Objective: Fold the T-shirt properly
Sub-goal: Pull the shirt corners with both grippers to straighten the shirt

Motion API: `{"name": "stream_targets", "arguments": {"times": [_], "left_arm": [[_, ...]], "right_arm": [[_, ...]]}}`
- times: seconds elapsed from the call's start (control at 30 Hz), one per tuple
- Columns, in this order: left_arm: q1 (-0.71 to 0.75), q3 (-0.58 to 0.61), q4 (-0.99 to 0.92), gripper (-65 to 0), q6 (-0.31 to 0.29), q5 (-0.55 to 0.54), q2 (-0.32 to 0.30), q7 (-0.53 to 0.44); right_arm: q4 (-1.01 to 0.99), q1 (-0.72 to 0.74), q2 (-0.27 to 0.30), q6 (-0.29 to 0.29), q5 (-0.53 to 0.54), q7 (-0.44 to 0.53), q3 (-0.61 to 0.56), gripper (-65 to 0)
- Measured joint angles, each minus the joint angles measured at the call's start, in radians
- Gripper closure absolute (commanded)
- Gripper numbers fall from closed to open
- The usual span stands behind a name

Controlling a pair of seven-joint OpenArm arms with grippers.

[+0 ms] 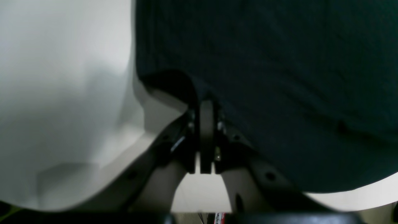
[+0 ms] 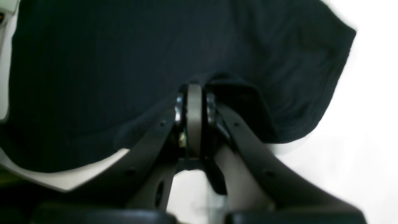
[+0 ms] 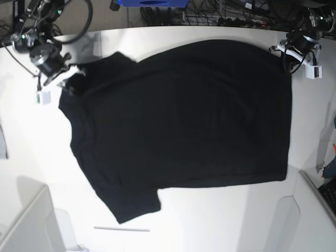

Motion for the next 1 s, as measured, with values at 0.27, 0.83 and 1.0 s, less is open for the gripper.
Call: {"name": "stream_targets", "arguments": {"times": [0.27, 0.83, 1.0], "left_arm": [[-0.154, -0.168, 0.000, 0.0, 0.004, 0.008, 0.051, 0.166], [-0.387, -0.088, -0.199, 0.0, 0.102, 0.014, 0.024, 0.230], [-0.437, -0.080, -0.247, 0.0, 0.102, 0.008, 0.012, 0.220]], "right_arm": [[-0.095, 0.187, 0.003, -0.058, 0.006, -0.080, -0.004, 0.0], [-0.309, 0.378, -0.010, -0.066, -0.164, -0.025, -0.117, 0.0], [-0.363, 0.402, -0.010, -0.066, -0.164, -0.024, -0.117, 0.0]]}}
